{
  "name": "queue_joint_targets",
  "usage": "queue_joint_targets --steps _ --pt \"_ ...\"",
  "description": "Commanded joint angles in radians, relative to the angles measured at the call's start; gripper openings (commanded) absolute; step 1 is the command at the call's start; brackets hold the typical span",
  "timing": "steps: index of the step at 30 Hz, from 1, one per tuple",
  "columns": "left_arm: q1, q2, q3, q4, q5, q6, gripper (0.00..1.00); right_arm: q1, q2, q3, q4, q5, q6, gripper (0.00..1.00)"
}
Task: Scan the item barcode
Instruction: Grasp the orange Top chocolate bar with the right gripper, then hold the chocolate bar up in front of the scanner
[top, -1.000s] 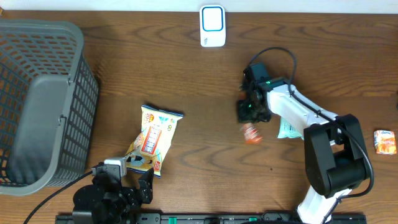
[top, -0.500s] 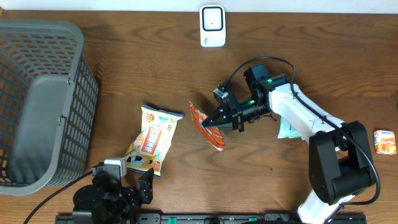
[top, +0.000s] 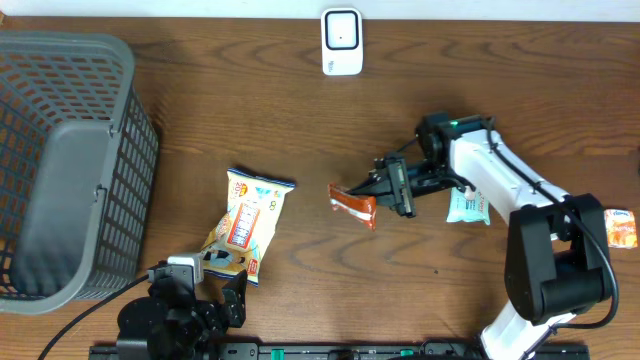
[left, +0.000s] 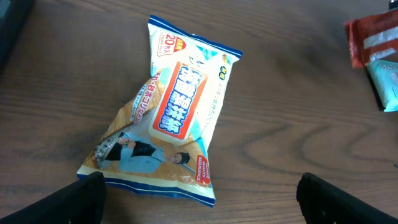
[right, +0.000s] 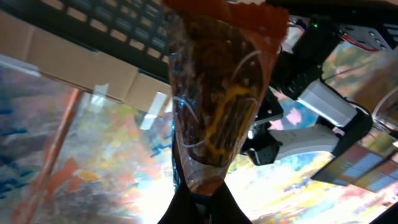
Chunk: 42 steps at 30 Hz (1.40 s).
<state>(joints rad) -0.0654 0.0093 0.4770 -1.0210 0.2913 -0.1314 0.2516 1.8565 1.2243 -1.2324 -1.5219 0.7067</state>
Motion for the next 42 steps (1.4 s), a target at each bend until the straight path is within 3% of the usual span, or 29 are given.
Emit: queue_joint_targets --steps 1,10,19,24,26,30,35,36,39,42 --pt "0.002 -0.005 0.005 0.002 0.015 -0.005 0.98 -0.027 -0.018 0.01 -0.053 -0.04 -0.11 0.01" --pt "0.002 -0.005 0.005 0.002 0.015 -0.005 0.98 -0.082 -0.018 0.01 -0.468 -0.018 -0.63 0.01" --pt "0.002 -0.005 0.005 0.002 0.015 -0.005 0.98 -0.089 -0.018 0.009 -0.452 0.037 -0.634 0.01" --pt "0.002 -0.005 0.005 0.002 0.015 -0.005 0.98 -0.082 -0.018 0.009 -0.192 0.136 -0.632 0.01" --pt "0.002 -0.005 0.005 0.002 0.015 -0.005 0.98 -0.079 -0.018 0.009 -0.048 0.132 -0.61 0.01" --pt "0.002 -0.005 0.005 0.002 0.015 -0.005 0.98 -0.077 -0.018 0.009 0.397 0.213 -0.47 0.01" --pt "0.002 -0.005 0.005 0.002 0.015 -0.005 0.98 -0.045 -0.018 0.013 0.611 0.778 -0.138 0.01" --pt "0.002 -0.005 0.005 0.002 0.015 -0.005 0.98 -0.023 -0.018 0.014 0.646 0.975 0.007 0.01" --pt "0.002 -0.005 0.005 0.002 0.015 -0.005 0.98 -0.002 -0.018 0.014 0.758 1.133 0.188 0.01" --pt "0.002 -0.005 0.005 0.002 0.015 -0.005 0.98 0.021 -0.018 0.026 0.992 1.301 0.3 0.02"
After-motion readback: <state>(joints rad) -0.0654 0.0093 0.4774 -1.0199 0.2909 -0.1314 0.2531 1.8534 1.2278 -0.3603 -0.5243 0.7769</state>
